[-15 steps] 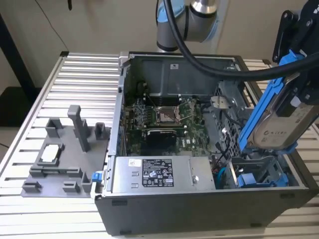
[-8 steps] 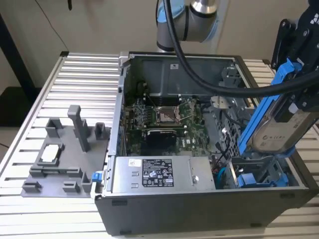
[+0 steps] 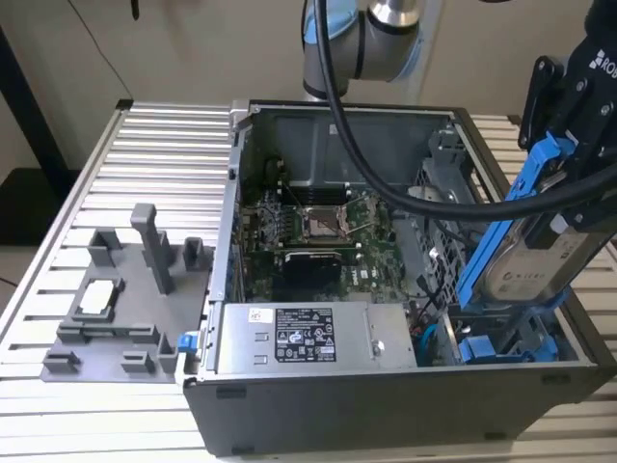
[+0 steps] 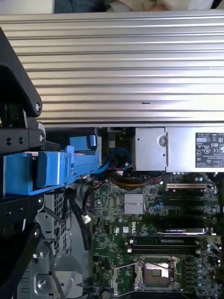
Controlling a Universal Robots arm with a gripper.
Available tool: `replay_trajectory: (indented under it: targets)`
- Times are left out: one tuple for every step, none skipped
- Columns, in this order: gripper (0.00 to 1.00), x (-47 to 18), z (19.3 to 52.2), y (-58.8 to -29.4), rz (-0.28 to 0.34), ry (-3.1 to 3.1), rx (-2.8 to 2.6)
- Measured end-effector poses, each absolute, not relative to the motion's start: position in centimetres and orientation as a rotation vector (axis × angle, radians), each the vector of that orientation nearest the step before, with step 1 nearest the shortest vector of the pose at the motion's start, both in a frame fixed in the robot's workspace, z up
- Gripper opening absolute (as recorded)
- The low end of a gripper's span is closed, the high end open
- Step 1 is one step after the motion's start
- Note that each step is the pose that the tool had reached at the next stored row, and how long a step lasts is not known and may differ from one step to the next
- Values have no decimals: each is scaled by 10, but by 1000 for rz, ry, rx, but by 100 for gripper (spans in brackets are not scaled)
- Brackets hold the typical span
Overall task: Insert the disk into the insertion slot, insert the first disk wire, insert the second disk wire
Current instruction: 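Insert the disk into the insertion slot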
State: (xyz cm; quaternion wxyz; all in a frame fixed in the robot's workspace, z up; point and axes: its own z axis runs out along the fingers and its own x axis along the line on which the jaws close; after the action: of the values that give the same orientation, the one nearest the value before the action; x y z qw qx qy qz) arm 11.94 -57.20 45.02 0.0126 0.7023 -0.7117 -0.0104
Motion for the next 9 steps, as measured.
replay_trajectory:
  targets:
    - [33, 119, 450, -572, -32, -2217, 2189]
    - [33, 119, 450, -572, -32, -2217, 2190]
    - [33, 119, 450, -572, -32, -2217, 2190]
    - [33, 120, 450, -572, -32, -2217, 2190]
    - [33, 120, 450, -572, -32, -2217, 2190]
    - [33, 120, 450, -572, -32, -2217, 2190]
    - [33, 120, 449, -572, -33, -2217, 2190]
    - [33, 120, 448, -572, -33, -2217, 2190]
    - [33, 120, 447, -572, -32, -2217, 2190]
